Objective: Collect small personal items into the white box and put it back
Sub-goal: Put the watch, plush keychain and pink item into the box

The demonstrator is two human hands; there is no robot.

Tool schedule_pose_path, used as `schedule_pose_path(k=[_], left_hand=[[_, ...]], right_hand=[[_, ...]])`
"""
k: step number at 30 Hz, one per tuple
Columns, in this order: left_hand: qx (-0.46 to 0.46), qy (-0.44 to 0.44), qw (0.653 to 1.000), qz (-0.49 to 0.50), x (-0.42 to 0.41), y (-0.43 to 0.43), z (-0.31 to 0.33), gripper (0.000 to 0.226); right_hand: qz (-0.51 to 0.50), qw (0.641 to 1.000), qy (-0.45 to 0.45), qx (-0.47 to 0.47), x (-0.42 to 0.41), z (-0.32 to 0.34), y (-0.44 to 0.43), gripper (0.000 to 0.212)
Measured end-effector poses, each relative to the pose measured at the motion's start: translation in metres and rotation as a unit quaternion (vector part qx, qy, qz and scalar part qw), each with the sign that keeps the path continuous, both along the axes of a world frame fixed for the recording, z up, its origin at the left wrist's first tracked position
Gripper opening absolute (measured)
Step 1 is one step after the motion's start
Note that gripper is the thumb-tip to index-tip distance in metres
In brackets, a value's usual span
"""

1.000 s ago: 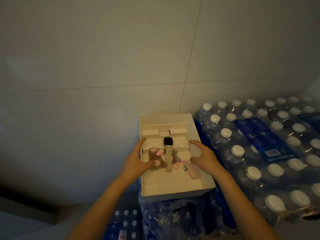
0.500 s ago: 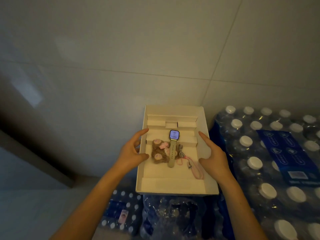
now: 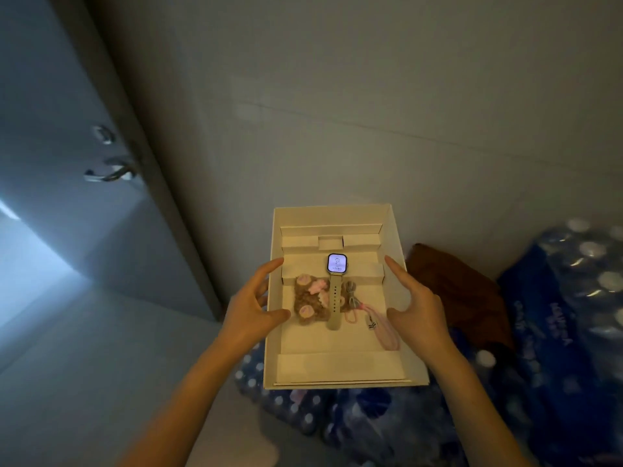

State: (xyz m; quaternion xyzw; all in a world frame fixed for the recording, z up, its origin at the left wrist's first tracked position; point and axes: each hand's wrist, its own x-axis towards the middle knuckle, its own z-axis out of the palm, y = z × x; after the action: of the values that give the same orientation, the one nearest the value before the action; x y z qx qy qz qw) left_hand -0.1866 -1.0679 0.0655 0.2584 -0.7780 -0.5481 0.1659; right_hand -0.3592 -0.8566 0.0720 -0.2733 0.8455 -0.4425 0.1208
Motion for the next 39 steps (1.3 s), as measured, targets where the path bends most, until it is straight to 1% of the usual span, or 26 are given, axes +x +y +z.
schedule_pose_path(k=[6, 11, 15, 18, 23, 29, 35, 39], left_hand=[[0.028, -0.031, 0.996, 0.084, 0.148, -0.048, -0.023, 0.081], [0.061, -0.074, 0.982, 0.16, 0.258, -0.087, -0.051, 0.081], [0.094, -0.091, 0.969, 0.211, 0.32, -0.118, -0.068, 0.08], [0.116, -0.102, 0.958, 0.243, 0.351, -0.148, -0.083, 0.08], [0.11, -0.13, 0.951, 0.258, 0.371, -0.214, -0.104, 0.078], [0.107, -0.15, 0.951, 0.249, 0.358, -0.311, -0.109, 0.08], [0.091, -0.146, 0.969, 0.178, 0.321, -0.393, -0.1, 0.08], [0.08, -0.129, 0.985, 0.082, 0.285, -0.445, -0.111, 0.08]], right_hand=[[0.087, 0.995, -0.045, 0.007, 0.119, -0.031, -0.077, 0.079], [0.165, 0.98, -0.1, 0.039, 0.2, -0.065, -0.144, 0.082], [0.228, 0.964, -0.12, 0.07, 0.246, -0.087, -0.201, 0.081], [0.259, 0.954, -0.126, 0.084, 0.268, -0.101, -0.246, 0.08], [0.278, 0.944, -0.148, 0.1, 0.283, -0.127, -0.324, 0.079], [0.244, 0.952, -0.165, 0.086, 0.278, -0.139, -0.41, 0.081], [0.161, 0.972, -0.161, 0.063, 0.258, -0.128, -0.463, 0.081], [0.08, 0.979, -0.179, 0.057, 0.246, -0.131, -0.474, 0.077]])
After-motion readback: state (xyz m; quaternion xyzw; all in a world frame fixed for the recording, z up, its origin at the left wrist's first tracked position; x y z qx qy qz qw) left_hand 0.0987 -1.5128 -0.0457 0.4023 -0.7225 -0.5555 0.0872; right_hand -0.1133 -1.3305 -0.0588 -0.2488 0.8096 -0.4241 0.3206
